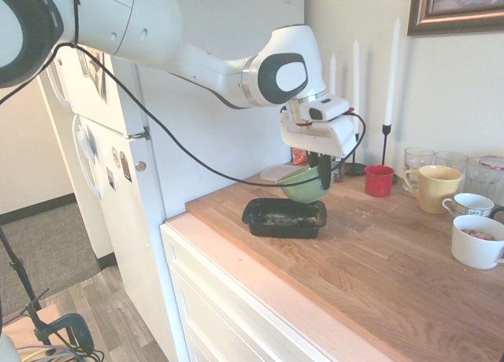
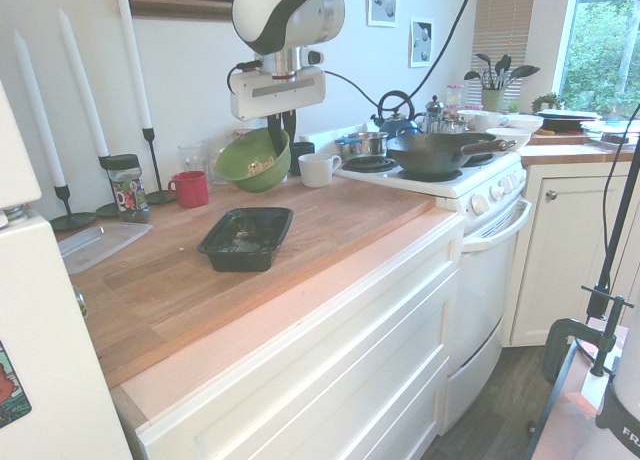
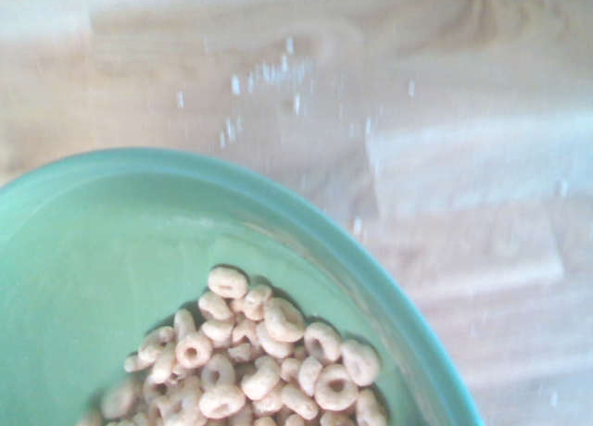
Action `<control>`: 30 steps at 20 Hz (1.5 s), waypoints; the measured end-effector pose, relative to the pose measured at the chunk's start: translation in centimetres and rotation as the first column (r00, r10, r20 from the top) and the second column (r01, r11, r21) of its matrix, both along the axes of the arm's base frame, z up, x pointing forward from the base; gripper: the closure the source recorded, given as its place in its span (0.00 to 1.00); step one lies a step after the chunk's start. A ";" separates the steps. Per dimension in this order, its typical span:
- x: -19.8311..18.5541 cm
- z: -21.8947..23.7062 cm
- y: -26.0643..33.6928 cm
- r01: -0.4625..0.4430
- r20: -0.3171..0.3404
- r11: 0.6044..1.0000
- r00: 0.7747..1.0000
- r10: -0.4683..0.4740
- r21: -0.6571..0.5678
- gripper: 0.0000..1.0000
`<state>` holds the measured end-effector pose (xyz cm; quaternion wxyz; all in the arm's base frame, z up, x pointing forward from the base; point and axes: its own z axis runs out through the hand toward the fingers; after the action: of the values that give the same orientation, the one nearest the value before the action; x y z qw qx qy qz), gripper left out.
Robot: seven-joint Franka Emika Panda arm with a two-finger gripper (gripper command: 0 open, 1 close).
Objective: Pour the cereal into the box
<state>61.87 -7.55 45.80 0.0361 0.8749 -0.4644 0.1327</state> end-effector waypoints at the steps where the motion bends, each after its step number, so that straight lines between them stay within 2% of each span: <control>1: -0.8 -0.7 0.6 0.004 0.004 1.000 1.000 -0.004 -0.031 1.00; 8: -1.6 -1.3 3.2 0.014 0.058 0.975 0.998 -0.001 -0.222 1.00; 11: -1.6 -1.6 4.7 -0.015 0.051 0.955 0.998 0.031 -0.297 1.00; 16: -1.1 -2.1 7.7 -0.069 0.003 0.881 0.997 0.080 -0.468 1.00; 21: -0.6 -3.1 8.2 -0.105 -0.009 0.794 0.992 0.124 -0.599 1.00; 30: 0.0 -5.9 11.3 -0.176 -0.038 0.660 0.975 0.218 -0.731 1.00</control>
<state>61.84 3.74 39.86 0.3547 0.8290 -0.2765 0.3325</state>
